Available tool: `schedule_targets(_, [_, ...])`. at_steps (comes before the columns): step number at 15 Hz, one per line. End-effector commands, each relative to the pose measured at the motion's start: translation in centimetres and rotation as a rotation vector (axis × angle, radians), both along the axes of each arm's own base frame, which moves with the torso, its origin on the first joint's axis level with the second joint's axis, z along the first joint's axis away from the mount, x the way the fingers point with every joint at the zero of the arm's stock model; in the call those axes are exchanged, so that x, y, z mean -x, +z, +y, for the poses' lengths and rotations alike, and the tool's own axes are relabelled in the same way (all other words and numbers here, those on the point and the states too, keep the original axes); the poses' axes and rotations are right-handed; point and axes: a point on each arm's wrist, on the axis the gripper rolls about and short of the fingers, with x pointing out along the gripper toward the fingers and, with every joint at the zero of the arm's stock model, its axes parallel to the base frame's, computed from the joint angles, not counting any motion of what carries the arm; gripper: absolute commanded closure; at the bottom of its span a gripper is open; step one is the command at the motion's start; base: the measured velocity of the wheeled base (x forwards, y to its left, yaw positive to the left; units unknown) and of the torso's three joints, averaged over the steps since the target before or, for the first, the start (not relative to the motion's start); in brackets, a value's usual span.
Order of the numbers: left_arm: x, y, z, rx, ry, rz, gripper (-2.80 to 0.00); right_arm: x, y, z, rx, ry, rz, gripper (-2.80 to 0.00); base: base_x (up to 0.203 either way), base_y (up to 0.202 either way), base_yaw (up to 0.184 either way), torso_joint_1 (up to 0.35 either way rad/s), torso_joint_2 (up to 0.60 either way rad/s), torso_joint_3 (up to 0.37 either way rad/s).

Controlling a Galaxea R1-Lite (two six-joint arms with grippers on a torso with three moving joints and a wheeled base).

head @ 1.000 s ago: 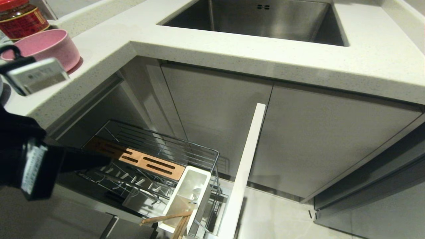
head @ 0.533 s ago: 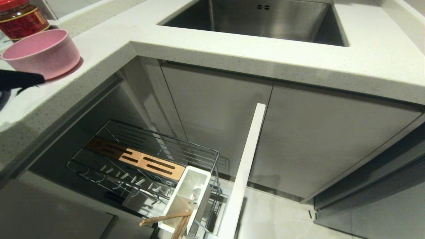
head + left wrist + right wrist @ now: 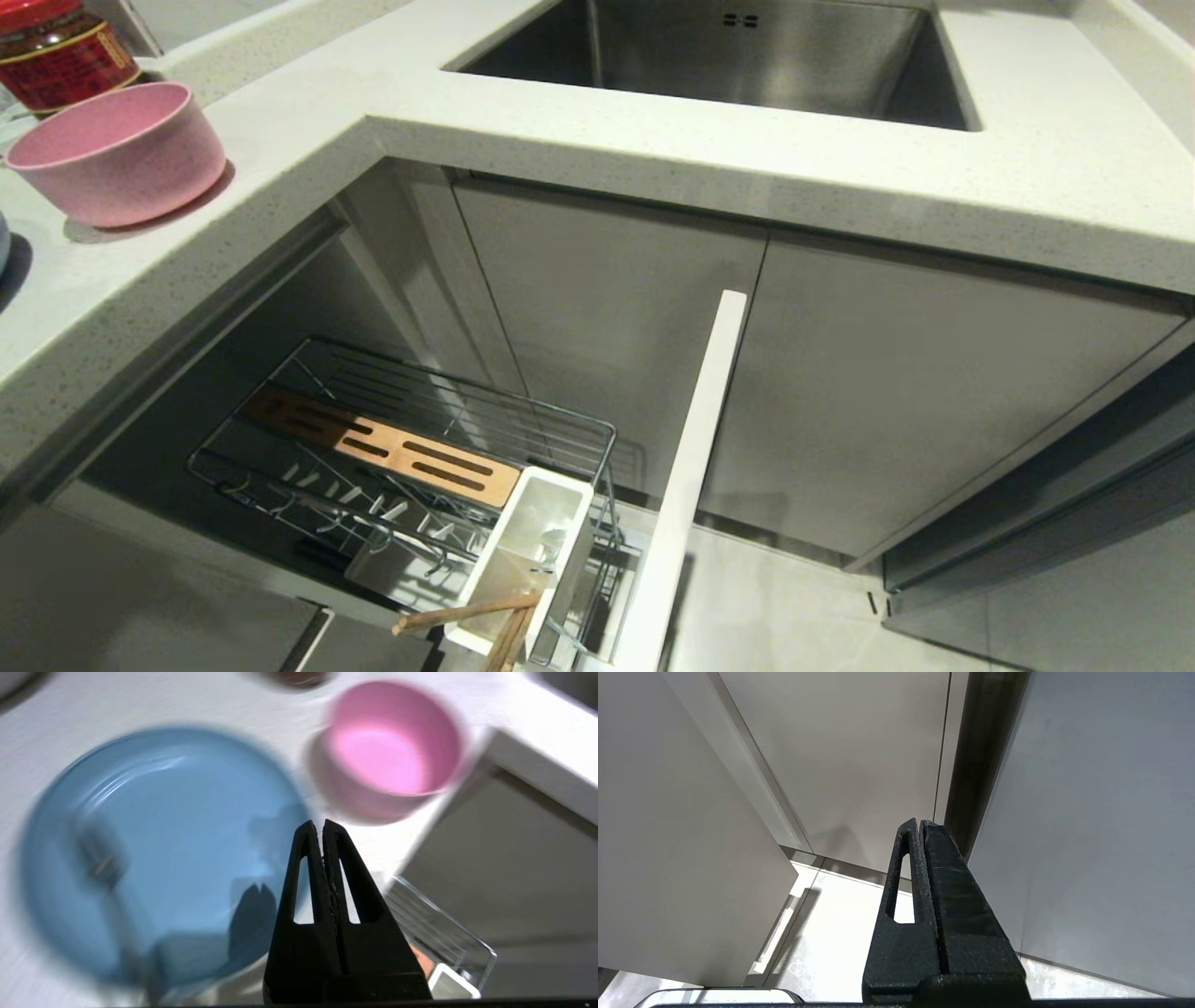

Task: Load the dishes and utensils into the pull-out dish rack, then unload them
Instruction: Pick up the fork and place it in the cupboard

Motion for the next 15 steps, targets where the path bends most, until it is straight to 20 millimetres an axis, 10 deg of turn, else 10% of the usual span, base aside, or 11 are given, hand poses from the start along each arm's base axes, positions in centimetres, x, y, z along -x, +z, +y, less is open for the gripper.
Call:
schedule_targets(1, [1.1, -1.1, 0.3, 0.115, 0.108, 0.105, 0.00, -0.2, -0.7, 0.0, 0.000, 0.000, 0.025, 0.00, 0.000, 0.000, 0.000, 0.000, 0.00, 0.000])
schedule_targets(3, [1.5, -1.7, 0.4, 0.162, 0.158, 0.165, 0.00, -0.2, -0.7, 0.0, 0.000, 0.000, 0.025, 0.00, 0.000, 0.000, 0.000, 0.000, 0.00, 0.000])
schedule_targets(4, [1.6, -1.9, 0.5, 0.171, 0.183, 0.176, -1.89, -0.2, -0.7, 0.0, 0.000, 0.000, 0.025, 0.00, 0.000, 0.000, 0.000, 0.000, 0.00, 0.000])
schedule_targets(5, [1.5, -2.0, 0.6, 0.192, 0.208, 0.177, -2.80, -0.2, -0.7, 0.0, 0.000, 0.000, 0.025, 0.00, 0.000, 0.000, 0.000, 0.000, 0.00, 0.000])
schedule_targets(15, [-1.5, -3.5, 2.2, 0.293, 0.303, 0.239, -2.80, -0.2, -0.7, 0.0, 0.000, 0.000, 0.025, 0.00, 0.000, 0.000, 0.000, 0.000, 0.00, 0.000])
